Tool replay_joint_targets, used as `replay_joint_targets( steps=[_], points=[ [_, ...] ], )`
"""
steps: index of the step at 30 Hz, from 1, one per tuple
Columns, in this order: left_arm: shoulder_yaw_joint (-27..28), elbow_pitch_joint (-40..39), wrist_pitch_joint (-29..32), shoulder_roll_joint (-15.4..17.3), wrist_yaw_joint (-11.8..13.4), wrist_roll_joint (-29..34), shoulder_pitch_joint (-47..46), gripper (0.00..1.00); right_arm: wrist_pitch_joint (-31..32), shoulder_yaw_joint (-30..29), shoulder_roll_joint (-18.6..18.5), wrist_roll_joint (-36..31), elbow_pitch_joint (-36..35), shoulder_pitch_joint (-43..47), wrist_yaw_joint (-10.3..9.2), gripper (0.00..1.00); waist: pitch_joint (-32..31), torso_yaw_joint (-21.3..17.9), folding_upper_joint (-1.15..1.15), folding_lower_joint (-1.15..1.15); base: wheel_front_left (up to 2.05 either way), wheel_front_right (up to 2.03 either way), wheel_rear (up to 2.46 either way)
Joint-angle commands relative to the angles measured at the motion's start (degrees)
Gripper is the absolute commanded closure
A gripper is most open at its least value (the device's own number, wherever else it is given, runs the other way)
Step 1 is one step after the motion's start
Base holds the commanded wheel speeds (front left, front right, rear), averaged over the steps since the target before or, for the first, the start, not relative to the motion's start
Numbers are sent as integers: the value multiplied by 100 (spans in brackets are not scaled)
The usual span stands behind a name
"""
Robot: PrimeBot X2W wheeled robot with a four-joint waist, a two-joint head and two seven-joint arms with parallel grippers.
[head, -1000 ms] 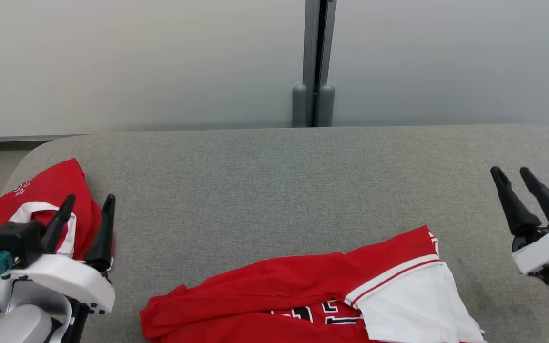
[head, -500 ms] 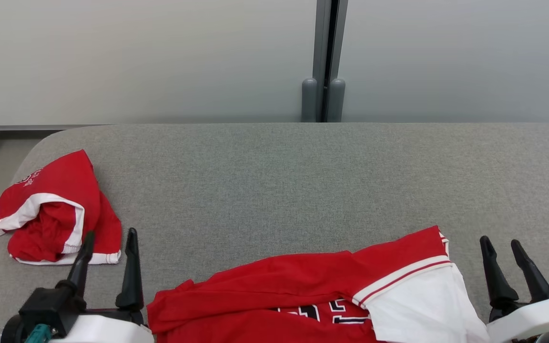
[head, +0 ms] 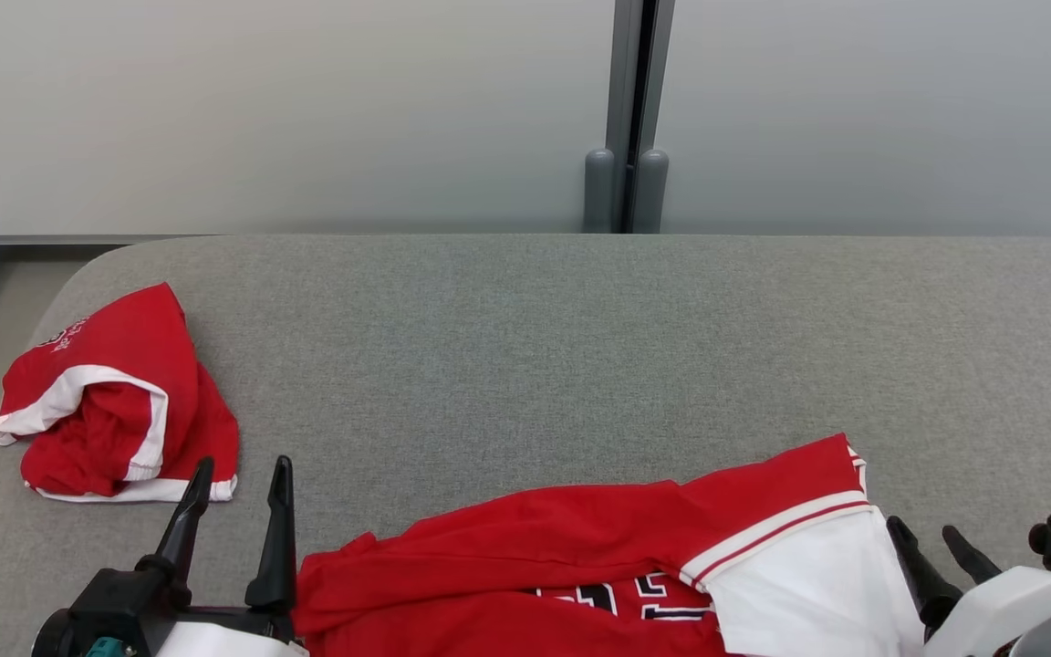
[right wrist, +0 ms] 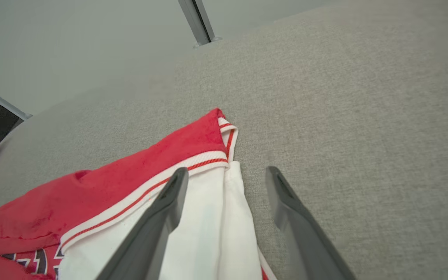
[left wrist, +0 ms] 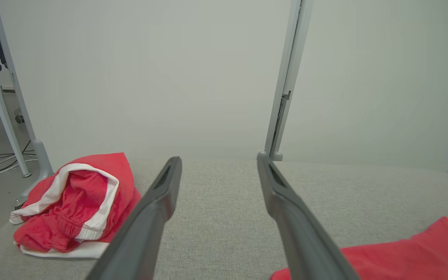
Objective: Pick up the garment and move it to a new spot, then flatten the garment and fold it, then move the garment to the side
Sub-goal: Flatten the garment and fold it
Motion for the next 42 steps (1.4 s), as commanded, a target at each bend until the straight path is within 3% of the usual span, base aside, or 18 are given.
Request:
replay_joint_targets(
  steps=[1,13,23,24,25,26,27,35,42],
  points=[
    [45,24,-9,-13,-38,38,17,0,86,-30,-2,86,73,-81,9,0,17,20,0,0,0,0,0],
    [12,298,-10,-272,-420,268,-201,0,1768,-118,243,796,1198,-567,9,0,108,378,0,0,0,0,0],
    [-36,490,-9,-383,-540,307,-262,0,2856,53,477,1333,1244,-491,7,0,145,536,0,0,0,0,0],
    [-26,495,-9,-384,-543,305,-267,0,2904,31,465,1317,1256,-533,6,4,143,535,0,0,0,0,0],
    [-17,500,-9,-385,-545,306,-266,0,2966,35,445,1288,1256,-568,6,51,139,532,0,0,0,0,0],
    [-8,505,-9,-386,-547,308,-261,0,2986,26,423,1252,1241,-607,6,84,135,524,0,0,0,0,0],
    [1,509,-9,-390,-552,312,-256,0,3006,6,397,1211,1216,-650,6,100,132,514,0,0,0,0,0],
    [53,522,-9,-439,-596,349,-178,0,2397,-451,17,936,847,-954,6,100,118,273,0,0,0,0,0],
    [63,516,-9,-464,-641,392,-171,0,2233,-938,-426,742,849,-998,6,100,138,-22,0,0,0,0,0]
  ],
)
